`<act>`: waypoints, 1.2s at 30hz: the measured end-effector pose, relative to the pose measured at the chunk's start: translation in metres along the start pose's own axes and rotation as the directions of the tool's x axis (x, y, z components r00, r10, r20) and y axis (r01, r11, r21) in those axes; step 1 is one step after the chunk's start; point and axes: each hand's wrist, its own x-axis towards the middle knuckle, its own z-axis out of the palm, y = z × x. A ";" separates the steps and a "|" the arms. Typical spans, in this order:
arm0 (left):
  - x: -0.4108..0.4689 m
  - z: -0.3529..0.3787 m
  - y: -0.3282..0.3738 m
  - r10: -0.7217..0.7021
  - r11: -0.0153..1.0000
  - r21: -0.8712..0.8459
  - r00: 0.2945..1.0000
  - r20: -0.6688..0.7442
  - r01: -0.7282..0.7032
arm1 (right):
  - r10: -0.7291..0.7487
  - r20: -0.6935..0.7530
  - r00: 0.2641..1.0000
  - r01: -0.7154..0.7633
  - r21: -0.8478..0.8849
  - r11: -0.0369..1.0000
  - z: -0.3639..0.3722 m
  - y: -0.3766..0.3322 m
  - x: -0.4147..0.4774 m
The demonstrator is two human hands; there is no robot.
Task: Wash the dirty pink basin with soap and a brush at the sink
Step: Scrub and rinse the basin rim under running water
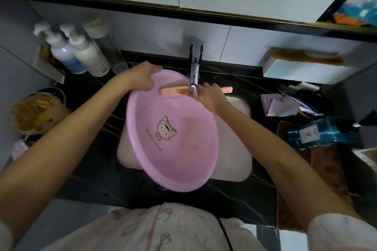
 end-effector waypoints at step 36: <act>-0.026 0.142 -0.047 -0.161 0.987 -0.010 0.987 -0.029 0.161 | 0.871 0.414 0.264 -0.418 0.863 -0.283 -0.034 -0.050 -0.165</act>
